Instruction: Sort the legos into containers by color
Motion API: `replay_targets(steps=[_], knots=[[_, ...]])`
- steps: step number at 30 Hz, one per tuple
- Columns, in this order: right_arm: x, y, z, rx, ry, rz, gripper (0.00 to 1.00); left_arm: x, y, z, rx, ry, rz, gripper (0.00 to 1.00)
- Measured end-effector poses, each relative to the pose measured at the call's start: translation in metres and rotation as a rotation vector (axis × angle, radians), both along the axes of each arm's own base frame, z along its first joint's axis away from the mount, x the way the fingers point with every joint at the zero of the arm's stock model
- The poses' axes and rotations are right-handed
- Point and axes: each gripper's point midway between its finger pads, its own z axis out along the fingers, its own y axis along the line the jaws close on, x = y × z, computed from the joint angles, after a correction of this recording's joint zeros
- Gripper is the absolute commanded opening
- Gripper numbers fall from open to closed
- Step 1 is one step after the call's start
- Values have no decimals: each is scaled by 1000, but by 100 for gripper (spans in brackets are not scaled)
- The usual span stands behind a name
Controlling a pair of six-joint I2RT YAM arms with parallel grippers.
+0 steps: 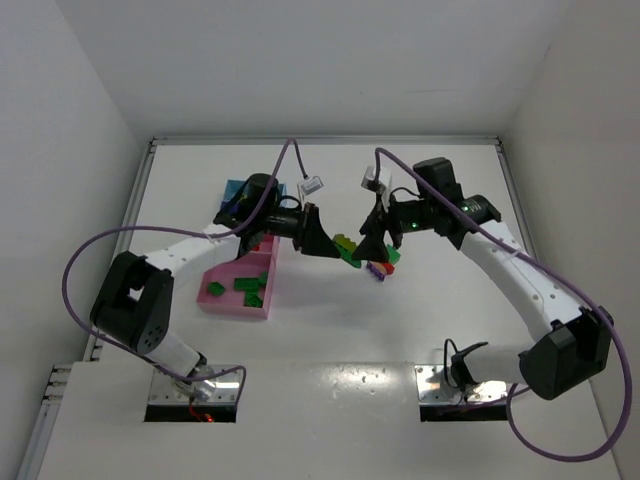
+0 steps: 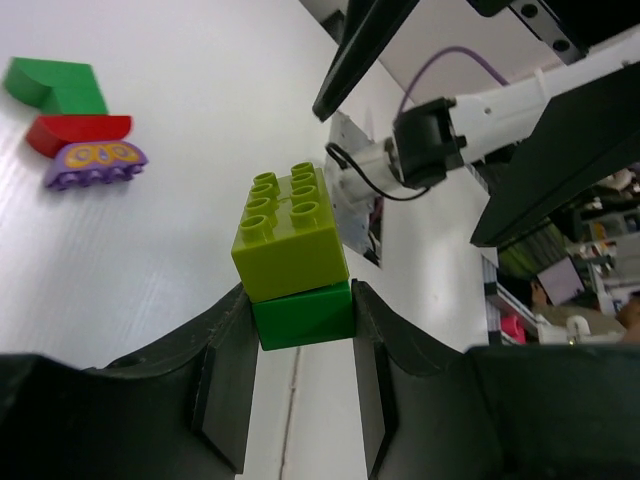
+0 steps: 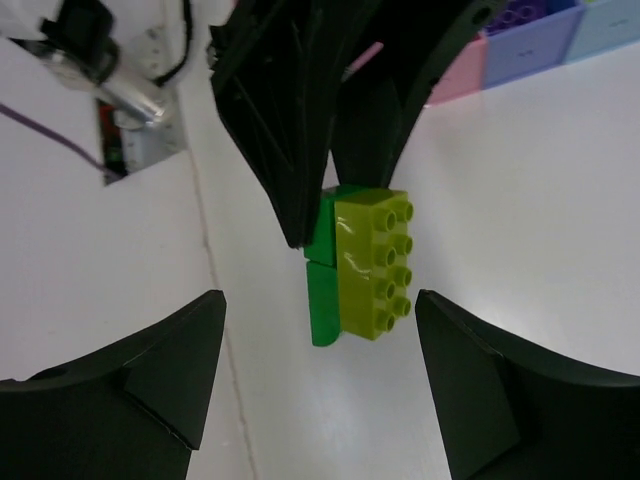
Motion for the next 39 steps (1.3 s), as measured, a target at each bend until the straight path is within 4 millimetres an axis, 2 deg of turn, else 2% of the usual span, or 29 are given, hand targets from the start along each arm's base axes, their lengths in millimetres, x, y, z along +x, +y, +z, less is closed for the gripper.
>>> replay_targets(steps=[4, 10, 13, 15, 17, 20, 23, 24, 27, 35, 39], knots=[[-14, 4, 5, 69, 88, 51, 78, -15, -4, 4, -25, -2, -71, 25], [-20, 5, 6, 115, 158, 77, 78, -37, -11, 19, -71, -71, -164, 25], [-20, 3, 1, 126, 201, 77, 70, -50, -13, 32, -97, -124, -203, 25], [-23, 3, 0, 141, 236, 87, 63, -53, -13, 39, -110, -156, -212, 25], [-27, 3, 1, 156, 259, 98, 59, -54, -13, 40, -113, -165, -215, 25], [-34, 3, -1, 172, 291, 113, 47, -53, -13, 39, -112, -175, -213, 25], [-39, 4, -2, 188, 321, 129, 26, -51, -14, 38, -109, -185, -206, 25], [-39, 4, -1, 191, 323, 129, 15, -51, -13, 37, -107, -186, -206, 25], [-38, 2, -1, 195, 341, 115, 1, -51, -13, 36, -104, -198, -206, 25], [-25, -9, 0, 208, 344, 54, 0, -43, -11, 23, -52, -225, -156, 25], [-9, -17, 6, 209, 298, 11, 1, -28, 7, 13, 21, -238, -24, 25]])
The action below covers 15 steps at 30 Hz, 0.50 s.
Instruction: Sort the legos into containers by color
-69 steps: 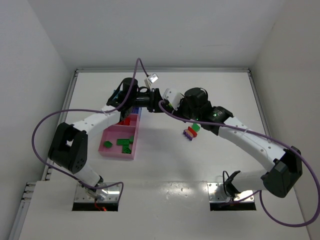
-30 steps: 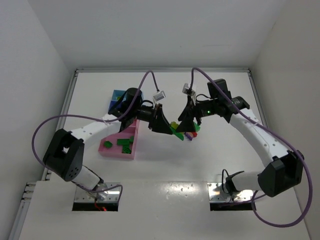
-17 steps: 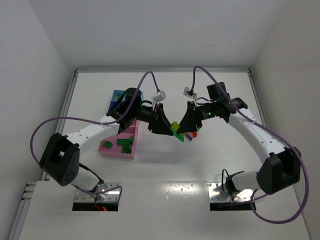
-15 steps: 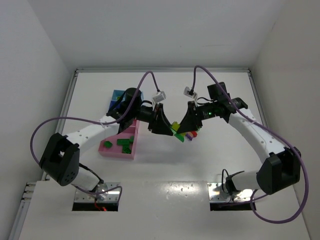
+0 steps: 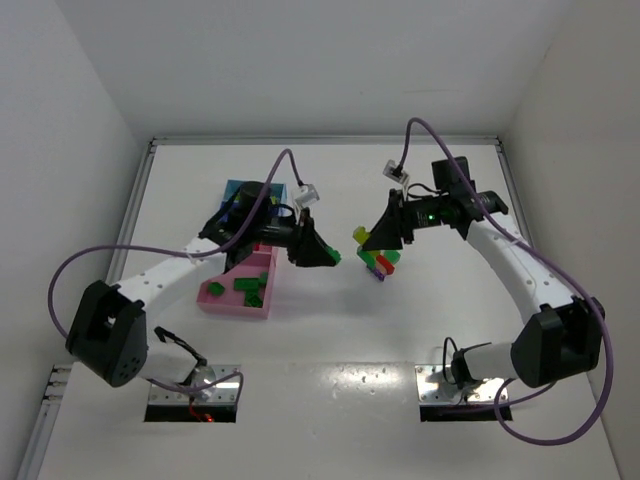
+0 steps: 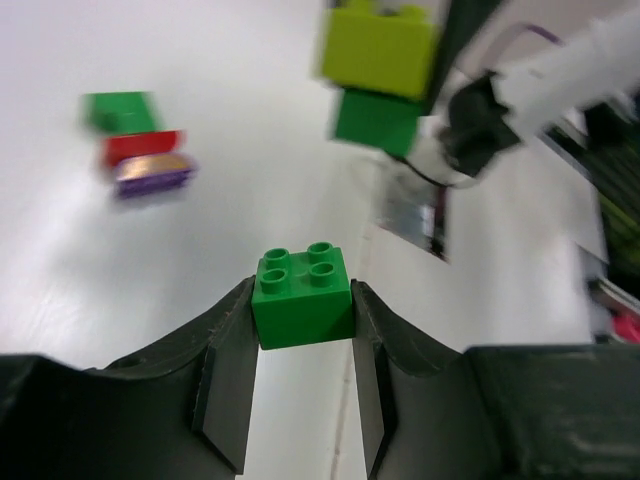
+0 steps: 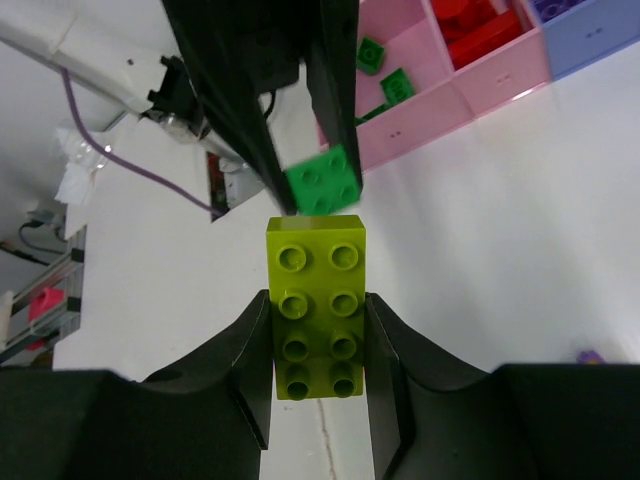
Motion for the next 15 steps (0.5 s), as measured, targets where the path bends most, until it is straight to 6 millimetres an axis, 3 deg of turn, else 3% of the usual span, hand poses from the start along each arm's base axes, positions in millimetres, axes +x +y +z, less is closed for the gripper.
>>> replay_targets(steps=[7, 11, 15], knots=[[10, -5, 0, -29, -24, -42, 2, 63, 77, -16, 203, -47, 452, 31], [13, -6, -2, -43, -29, -55, 3, 72, 117, -40, 443, -61, 584, 31], [14, -7, -4, -52, -31, -63, 4, 75, 151, -49, 652, -98, 617, 31]])
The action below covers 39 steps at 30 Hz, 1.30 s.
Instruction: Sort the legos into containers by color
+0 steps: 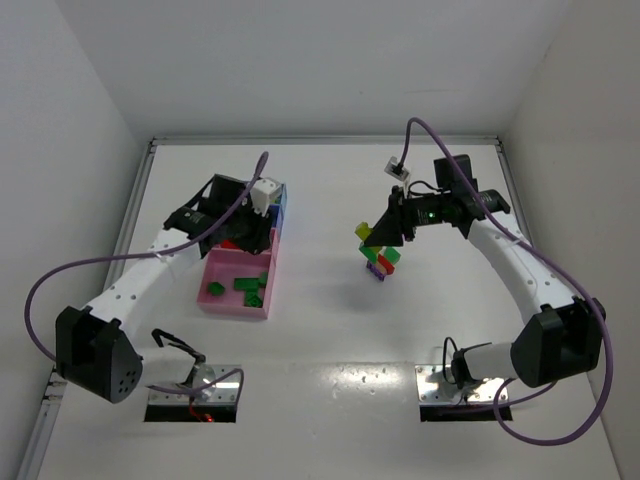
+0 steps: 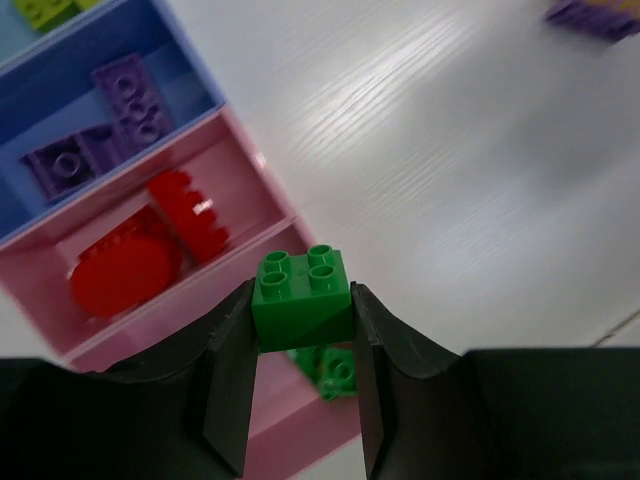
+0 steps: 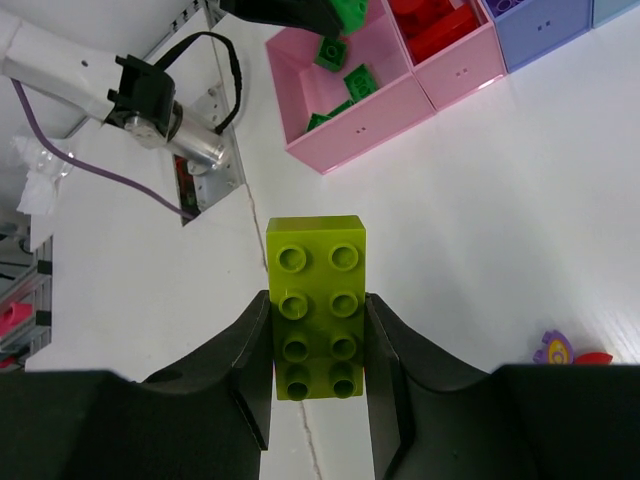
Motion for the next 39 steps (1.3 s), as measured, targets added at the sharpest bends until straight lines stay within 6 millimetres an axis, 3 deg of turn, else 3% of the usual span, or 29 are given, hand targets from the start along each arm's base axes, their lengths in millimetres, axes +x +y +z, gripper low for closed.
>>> replay_targets(steps=[7, 11, 12, 13, 14, 16, 22, 26, 30, 33, 35, 39], knots=[[2, -1, -2, -13, -5, -11, 7, -26, 46, -29, 249, 107, -30, 31], [3, -2, -3, -19, -9, -14, 8, -41, 64, -39, 324, 172, -65, 45], [3, -2, -3, -19, -10, -14, 8, -44, 67, -41, 335, 187, -77, 51], [3, -2, -3, -19, -11, -14, 8, -47, 68, -44, 345, 201, -93, 65], [3, -2, -3, -19, -11, -14, 8, -51, 70, -46, 354, 218, -110, 69], [3, -2, -3, -20, -11, -14, 8, -56, 71, -52, 364, 251, -134, 75], [3, -1, -3, -24, -14, -14, 9, -62, 71, -59, 313, 318, -166, 76], [8, 5, 5, 15, -18, -18, 9, -52, 43, -26, 60, 233, -215, 79], [11, 15, 20, 108, 32, -23, 9, -49, -13, 49, -311, 6, -330, 79], [15, 24, 31, 172, 75, -19, 9, -55, -49, 83, -541, -55, -416, 79], [18, 31, 38, 214, 107, -13, 9, -58, -67, 87, -666, -26, -433, 79], [17, 43, 47, 268, 177, -3, 9, -64, -87, 75, -814, 80, -402, 80]])
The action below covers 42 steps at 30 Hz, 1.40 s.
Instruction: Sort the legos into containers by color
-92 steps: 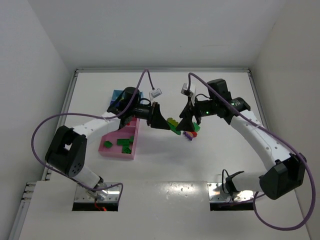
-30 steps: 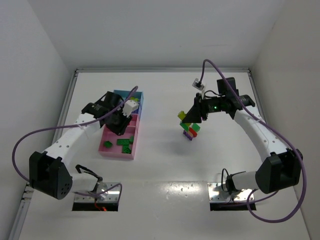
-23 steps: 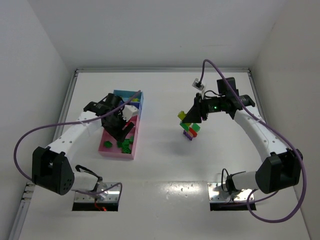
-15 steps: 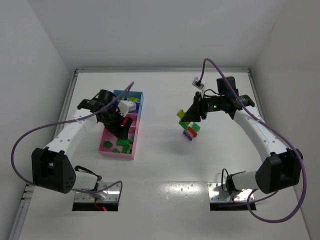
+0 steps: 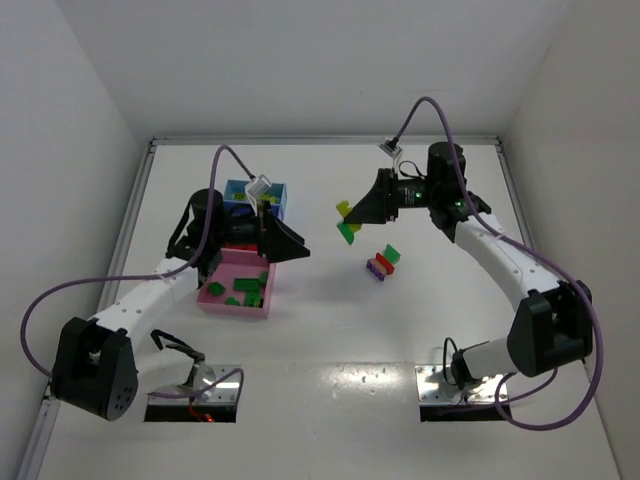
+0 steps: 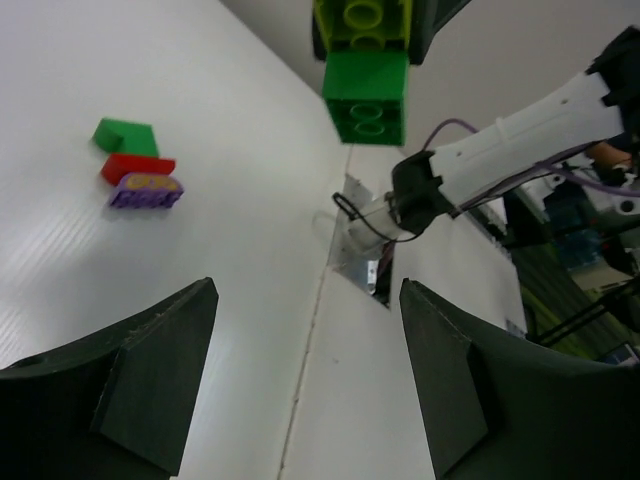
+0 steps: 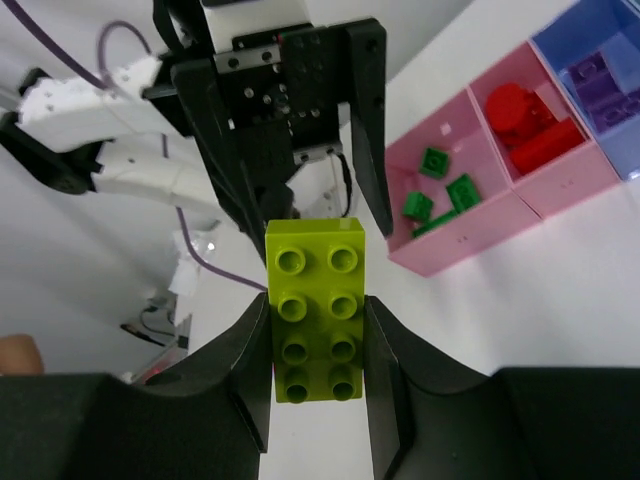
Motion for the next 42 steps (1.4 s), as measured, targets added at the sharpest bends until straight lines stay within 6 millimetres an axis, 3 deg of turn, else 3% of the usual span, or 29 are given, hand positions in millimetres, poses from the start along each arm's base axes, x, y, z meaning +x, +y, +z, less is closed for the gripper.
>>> replay_targets(steps=[6, 11, 17, 22, 25, 26, 28, 32, 37, 42], knots=[[-5, 14, 15, 52, 22, 37, 9, -1, -21, 36, -131, -35, -41, 80], [-7, 21, 15, 62, 39, 58, 9, 0, -36, 60, -185, -65, -77, 80], [-7, 25, 14, 65, 45, 68, 9, 3, -43, 71, -206, -74, -91, 80], [-10, 28, 14, 66, 45, 77, 9, 7, -48, 68, -202, -62, -93, 80], [-10, 29, 14, 66, 44, 79, 9, 10, -50, 64, -194, -45, -91, 71], [-11, 29, 14, 66, 44, 82, 9, 11, -52, 63, -192, -41, -92, 60], [-12, 30, 14, 66, 44, 86, 9, 12, -54, 62, -186, -35, -95, 49], [-10, 28, 14, 67, 43, 82, 9, 13, -54, 58, -166, -28, -97, 16], [-4, 23, 12, 63, 43, 66, 9, 12, -53, 55, -142, -37, -91, 15], [13, 11, 24, 48, -34, 25, 9, -3, -40, 37, -36, -75, -86, 15]])
